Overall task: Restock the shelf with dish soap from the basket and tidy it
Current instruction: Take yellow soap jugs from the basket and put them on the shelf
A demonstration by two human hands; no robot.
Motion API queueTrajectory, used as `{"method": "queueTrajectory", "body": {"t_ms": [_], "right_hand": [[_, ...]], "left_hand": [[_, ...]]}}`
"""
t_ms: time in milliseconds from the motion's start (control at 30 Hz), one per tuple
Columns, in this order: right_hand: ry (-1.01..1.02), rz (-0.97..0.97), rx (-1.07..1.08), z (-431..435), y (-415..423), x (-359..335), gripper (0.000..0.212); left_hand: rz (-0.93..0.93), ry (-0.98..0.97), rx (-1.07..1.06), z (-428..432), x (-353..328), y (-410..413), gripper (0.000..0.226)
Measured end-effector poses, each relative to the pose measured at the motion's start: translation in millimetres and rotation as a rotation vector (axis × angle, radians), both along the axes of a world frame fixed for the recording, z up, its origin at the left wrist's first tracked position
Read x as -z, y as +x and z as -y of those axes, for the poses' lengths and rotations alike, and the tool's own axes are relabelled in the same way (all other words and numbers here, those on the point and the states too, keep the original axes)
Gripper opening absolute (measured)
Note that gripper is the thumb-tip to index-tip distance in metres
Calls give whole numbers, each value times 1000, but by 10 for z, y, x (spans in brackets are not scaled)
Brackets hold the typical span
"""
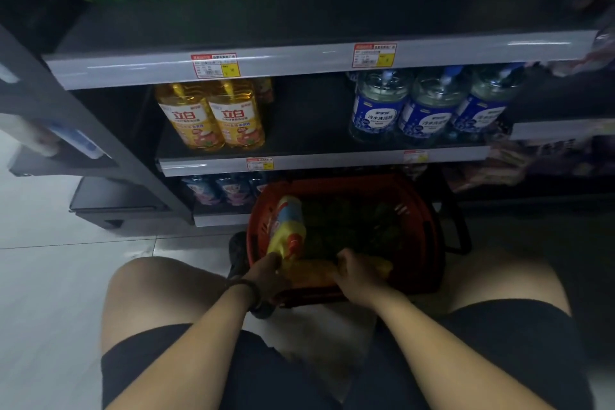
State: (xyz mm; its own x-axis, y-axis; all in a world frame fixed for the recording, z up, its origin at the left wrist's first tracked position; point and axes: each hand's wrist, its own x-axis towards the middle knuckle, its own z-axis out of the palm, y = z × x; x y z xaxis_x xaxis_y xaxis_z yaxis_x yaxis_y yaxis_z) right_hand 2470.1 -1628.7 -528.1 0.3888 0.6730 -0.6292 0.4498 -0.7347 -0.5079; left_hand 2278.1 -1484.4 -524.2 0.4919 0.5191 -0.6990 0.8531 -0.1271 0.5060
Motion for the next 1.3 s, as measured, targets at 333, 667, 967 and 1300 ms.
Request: {"method": "queueTrajectory", "body": {"t_ms": [333,667,967,1300], "right_hand": [[97,-10,35,42,-47,-137,55],[425,-140,148,-43,-20,-723,83],[703,-236,-58,-49,433,-1809,89],[924,-145,-24,-20,1050,-3466,69]], "left_hand": [[213,600,-98,48,-394,-95,34],[442,911,114,32,-960,-85,43],[678,1077,221,8,-2319,280,46],[945,1215,268,-91,-4093,904,34]]}}
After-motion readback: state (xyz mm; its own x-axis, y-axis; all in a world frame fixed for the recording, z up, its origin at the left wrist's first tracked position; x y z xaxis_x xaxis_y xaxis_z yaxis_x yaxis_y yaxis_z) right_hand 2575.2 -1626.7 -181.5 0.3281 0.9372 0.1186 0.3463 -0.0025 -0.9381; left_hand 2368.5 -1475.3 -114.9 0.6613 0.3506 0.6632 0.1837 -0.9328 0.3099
